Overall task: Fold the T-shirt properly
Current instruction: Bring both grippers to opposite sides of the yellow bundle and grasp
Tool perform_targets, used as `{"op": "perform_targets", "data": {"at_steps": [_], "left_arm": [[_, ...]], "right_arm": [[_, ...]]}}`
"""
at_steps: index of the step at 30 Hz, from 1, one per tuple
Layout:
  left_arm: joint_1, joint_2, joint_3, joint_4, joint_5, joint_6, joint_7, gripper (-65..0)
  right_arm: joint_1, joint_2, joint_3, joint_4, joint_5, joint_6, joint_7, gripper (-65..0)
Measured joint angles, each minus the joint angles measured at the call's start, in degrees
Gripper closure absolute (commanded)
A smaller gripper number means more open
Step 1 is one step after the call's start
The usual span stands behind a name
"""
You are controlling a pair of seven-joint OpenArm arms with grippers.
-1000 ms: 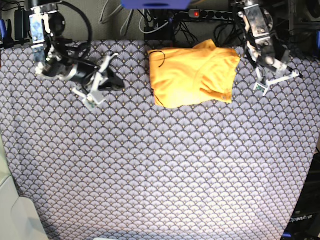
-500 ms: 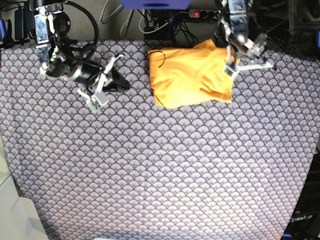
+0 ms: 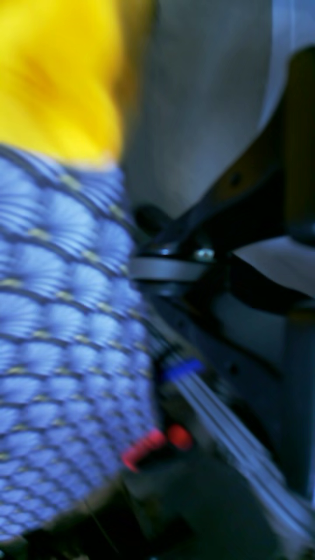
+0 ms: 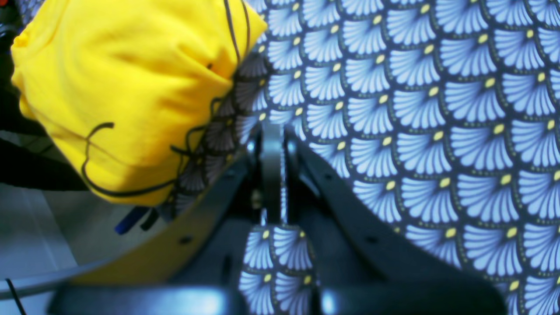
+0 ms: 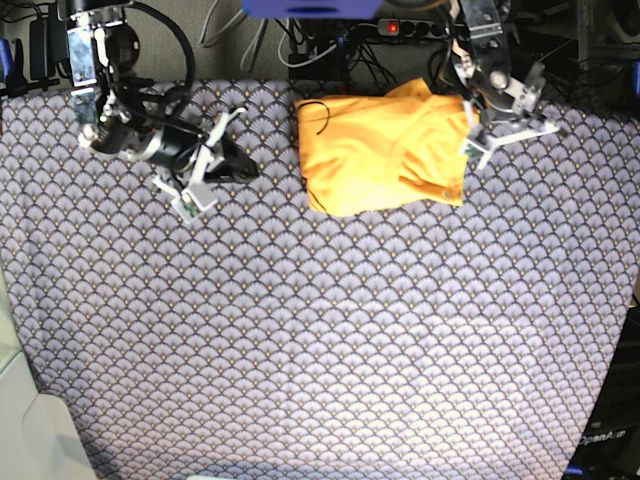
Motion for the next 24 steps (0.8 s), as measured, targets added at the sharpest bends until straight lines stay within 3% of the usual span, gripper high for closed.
{"op": "perform_targets", "data": {"at_steps": [12, 24], "left_arm": [[0.1, 0.2, -2.9, -0.3, -7.1, 0.0, 4.5, 0.0], [-0.2, 0.3, -2.7, -0.3, -15.5, 0.1, 6.9, 0.0]], "right_arm": [[1.5, 0.0, -7.6, 0.0, 0.0, -0.2, 0.0, 0.0], [1.7, 0.0, -7.6, 0.0, 0.0, -0.2, 0.0, 0.0]]}}
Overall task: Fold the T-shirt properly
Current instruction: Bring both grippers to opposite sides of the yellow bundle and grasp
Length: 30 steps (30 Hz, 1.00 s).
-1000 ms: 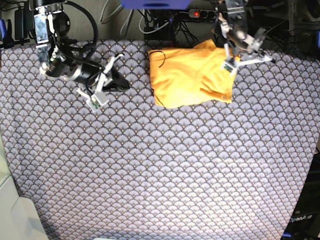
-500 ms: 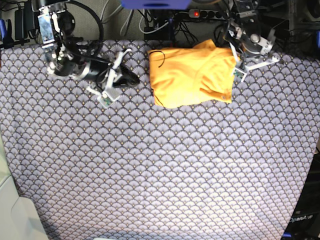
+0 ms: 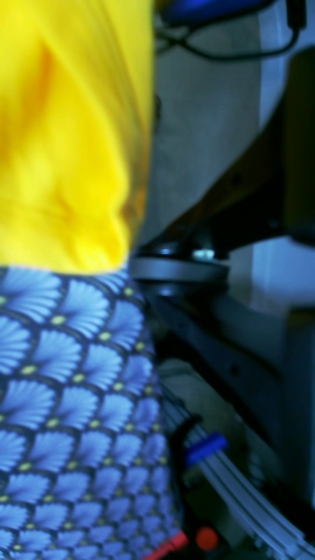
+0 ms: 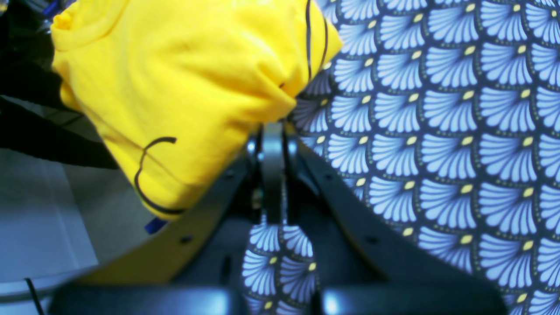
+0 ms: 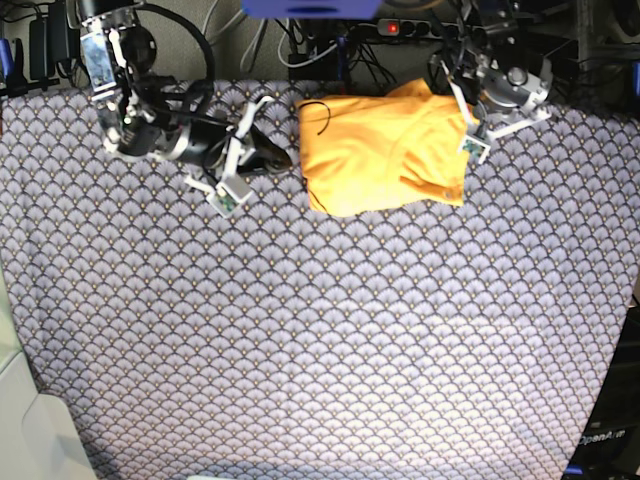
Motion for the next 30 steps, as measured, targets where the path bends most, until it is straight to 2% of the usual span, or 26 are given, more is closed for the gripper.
{"op": "perform_targets", "data": {"at_steps": [7, 18, 26, 30], "left_arm": [[-0.7, 0.0, -0.1, -0.6, -4.8, 0.0, 0.2, 0.0], [-1.1, -0.1, -0.2, -0.9, -17.6, 0.0, 0.7, 0.0], [-1.9, -0.2, -0.3, -1.0, -22.8, 0.0, 0.4, 0.0], [-3.3, 0.0, -5.1, -1.1, -25.0, 0.0, 0.4, 0.0]], "right_arm": [[-0.2, 0.0, 0.0, 0.0, 0.0, 0.0, 0.0, 0.0], [-0.1, 0.0, -1.6, 0.0, 0.0, 0.0, 0.0, 0.0], [-0.2, 0.2, -1.6, 0.0, 0.0, 0.0, 0.0, 0.0], [-0.1, 0.3, -1.6, 0.0, 0.0, 0.0, 0.1, 0.0]]}}
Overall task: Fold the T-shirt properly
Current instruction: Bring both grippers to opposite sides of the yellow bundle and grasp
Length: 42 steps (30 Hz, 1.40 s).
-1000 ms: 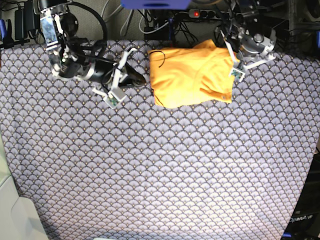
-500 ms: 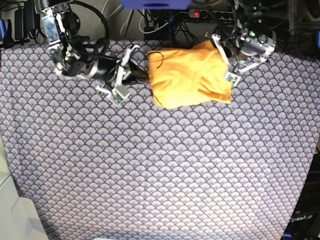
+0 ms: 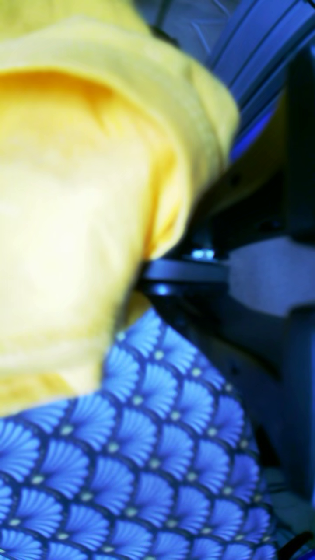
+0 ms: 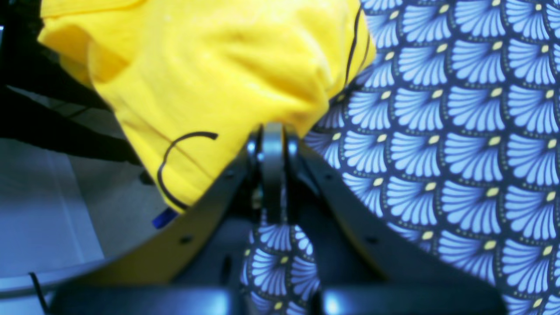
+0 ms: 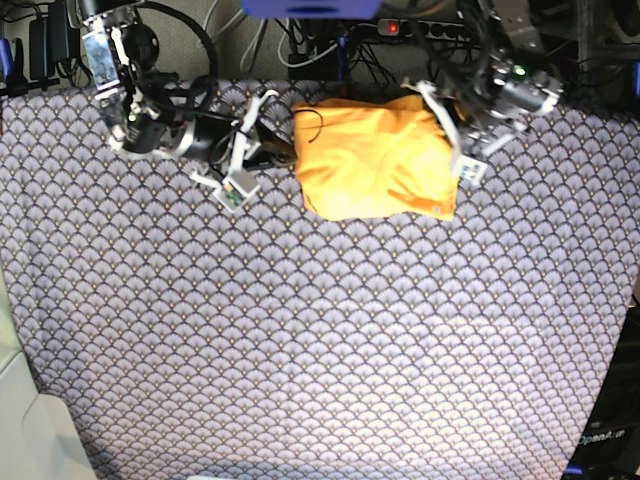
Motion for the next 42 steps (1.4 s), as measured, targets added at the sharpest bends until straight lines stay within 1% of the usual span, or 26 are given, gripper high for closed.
{"op": "perform_targets", "data": {"at_steps": [3, 4, 7, 9, 12, 16, 21, 24, 33, 38, 42], "left_arm": [[-2.4, -0.1, -5.1, -0.5, -1.2, 0.0, 0.5, 0.0], [-2.8, 0.0, -6.6, -0.6, -1.7, 0.0, 1.7, 0.0], [-2.4, 0.0, -9.0, -0.7, -1.5, 0.0, 5.6, 0.0], [-2.1, -0.1, -9.4, -0.7, -1.4, 0.0, 6.0, 0.0], [-2.1, 0.0, -9.2, -0.7, -1.8, 0.0, 6.1, 0.0], [-1.0, 0.0, -9.2, -0.6, -1.7, 0.0, 11.0, 0.0], [0.3, 0.0, -9.2, -0.6, -2.4, 0.0, 9.6, 0.0], [1.9, 0.0, -9.1, -0.6, -1.9, 0.0, 10.4, 0.0], [1.4, 0.0, -9.0, -0.7, -3.0, 0.0, 10.2, 0.0], [1.3, 0.0, -4.3, -0.7, -5.9, 0.0, 9.9, 0.0], [0.3, 0.1, -3.2, -0.8, -5.4, 0.0, 10.6, 0.0]], "right_arm": [[0.0, 0.0, 0.0, 0.0, -0.2, 0.0, -0.2, 0.0], [0.0, 0.0, 0.0, 0.0, -0.2, 0.0, -0.1, 0.0], [0.0, 0.0, 0.0, 0.0, -0.2, 0.0, -0.1, 0.0], [0.0, 0.0, 0.0, 0.0, -0.2, 0.0, -0.1, 0.0], [0.3, 0.0, 0.0, 0.0, -0.2, 0.0, -0.1, 0.0], [0.5, 0.0, 0.0, 0.0, -0.2, 0.0, -0.1, 0.0], [0.5, 0.0, 0.0, 0.0, -0.2, 0.0, -0.2, 0.0], [0.4, 0.0, 0.0, 0.0, -0.2, 0.0, -0.1, 0.0], [0.5, 0.0, 0.0, 0.0, -0.2, 0.0, -0.2, 0.0], [0.4, -0.1, 0.0, 0.0, -0.2, 0.0, -0.2, 0.0], [0.4, -0.2, 0.0, 0.0, -0.2, 0.0, -0.2, 0.0]]}}
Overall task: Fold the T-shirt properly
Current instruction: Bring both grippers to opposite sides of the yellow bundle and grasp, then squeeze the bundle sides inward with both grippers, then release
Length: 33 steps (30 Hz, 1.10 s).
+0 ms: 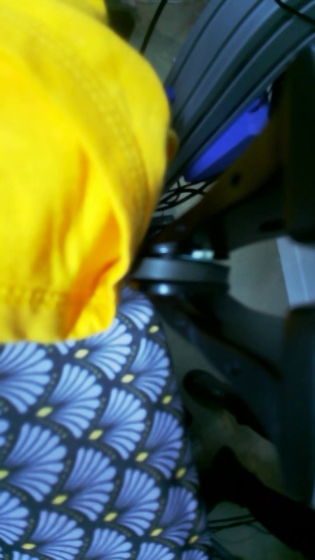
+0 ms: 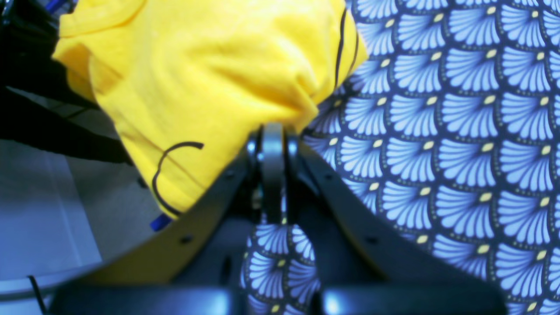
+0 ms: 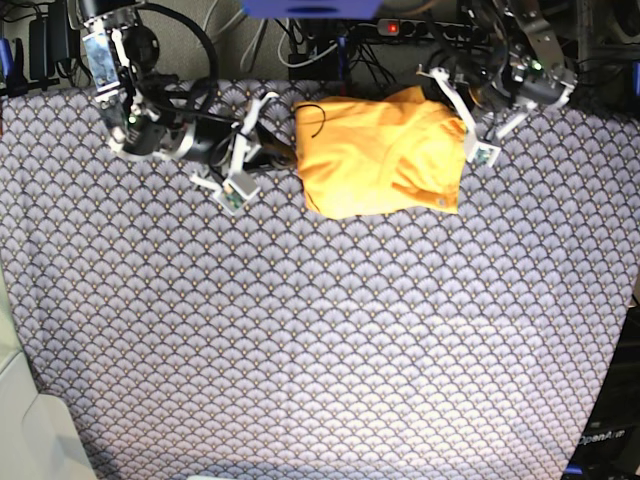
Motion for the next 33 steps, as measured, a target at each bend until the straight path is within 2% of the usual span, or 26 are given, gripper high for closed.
{"op": "perform_targets", "data": {"at_steps": [7, 9, 15, 27, 33], "left_arm": [[-4.3, -0.7, -0.6, -8.3, -1.1, 0.0, -0.8, 0.0], [-4.3, -0.7, -0.6, -8.9, -1.1, 0.0, -3.3, 0.0], [-4.9, -0.7, -0.7, -9.2, -1.0, 0.0, -4.1, 0.0], [-9.7, -0.2, -3.2, -10.3, 0.0, 0.1, -3.4, 0.0], [-14.1, -0.2, -3.3, -10.8, 0.1, 0.0, -3.3, 0.0]], "right_arm": [[-0.1, 0.0, 0.0, 0.0, 0.1, 0.0, 0.2, 0.0], [-0.4, 0.0, 0.0, 0.0, 0.0, 0.0, 0.0, 0.0], [-0.4, 0.0, 0.0, 0.0, 0.0, 0.0, 0.0, 0.0], [-0.1, 0.1, -9.7, 0.0, -0.2, -0.2, 0.4, 0.0], [-0.1, 0.4, -10.3, 0.0, -0.2, -0.2, 0.4, 0.0]]}}
